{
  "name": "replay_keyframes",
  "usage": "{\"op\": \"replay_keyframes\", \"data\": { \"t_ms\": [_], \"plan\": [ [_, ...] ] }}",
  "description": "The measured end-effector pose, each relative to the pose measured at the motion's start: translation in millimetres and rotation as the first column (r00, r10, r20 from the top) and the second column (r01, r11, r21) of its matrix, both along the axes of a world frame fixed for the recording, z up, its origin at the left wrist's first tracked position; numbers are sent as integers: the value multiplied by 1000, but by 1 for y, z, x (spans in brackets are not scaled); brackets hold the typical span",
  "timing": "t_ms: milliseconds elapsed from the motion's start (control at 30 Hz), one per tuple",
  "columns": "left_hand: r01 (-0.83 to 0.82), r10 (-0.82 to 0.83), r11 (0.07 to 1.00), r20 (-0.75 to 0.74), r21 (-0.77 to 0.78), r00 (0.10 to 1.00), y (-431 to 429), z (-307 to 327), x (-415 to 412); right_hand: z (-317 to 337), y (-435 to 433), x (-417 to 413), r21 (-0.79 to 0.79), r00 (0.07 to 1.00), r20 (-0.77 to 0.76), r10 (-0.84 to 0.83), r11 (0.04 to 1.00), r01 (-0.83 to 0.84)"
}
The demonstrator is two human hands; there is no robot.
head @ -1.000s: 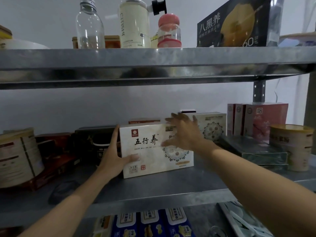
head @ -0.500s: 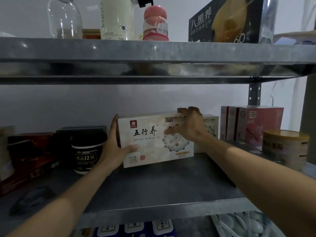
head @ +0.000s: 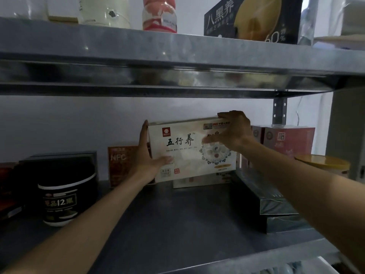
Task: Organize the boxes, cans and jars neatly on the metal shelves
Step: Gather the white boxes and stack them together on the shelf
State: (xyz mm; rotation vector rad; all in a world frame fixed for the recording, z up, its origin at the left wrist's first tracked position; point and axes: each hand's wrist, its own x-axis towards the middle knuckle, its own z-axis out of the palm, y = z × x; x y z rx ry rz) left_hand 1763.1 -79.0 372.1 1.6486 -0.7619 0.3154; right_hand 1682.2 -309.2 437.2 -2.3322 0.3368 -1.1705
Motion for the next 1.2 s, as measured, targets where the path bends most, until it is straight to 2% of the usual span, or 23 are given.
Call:
{"op": "replay_keyframes", "data": {
  "t_ms": [233, 467, 767, 1067, 1200],
  "plan": [
    [-25, 25, 999, -9, -39, 1000, -28, -4, 12, -3, -25, 8, -53, 999, 24, -35, 998, 36],
    [-59, 59, 997, -4, -41, 998, -48, -3, 12, 0, -45, 12, -6, 1000, 24, 20, 1000, -20],
    [-102, 102, 995, 12, -13, 995, -61, 0, 12, -1, -61, 18, -40, 1000, 12, 12, 999, -11],
    [-103, 100, 994, 83, 26, 992, -59, 4, 17, -2, -65, 15, 49, 998, 37, 51, 997, -53],
    [-89, 89, 996, 63, 3, 994, -48, 6, 19, 2, -56, 16, 65, 998, 26, 59, 996, -60]
  ]
}}
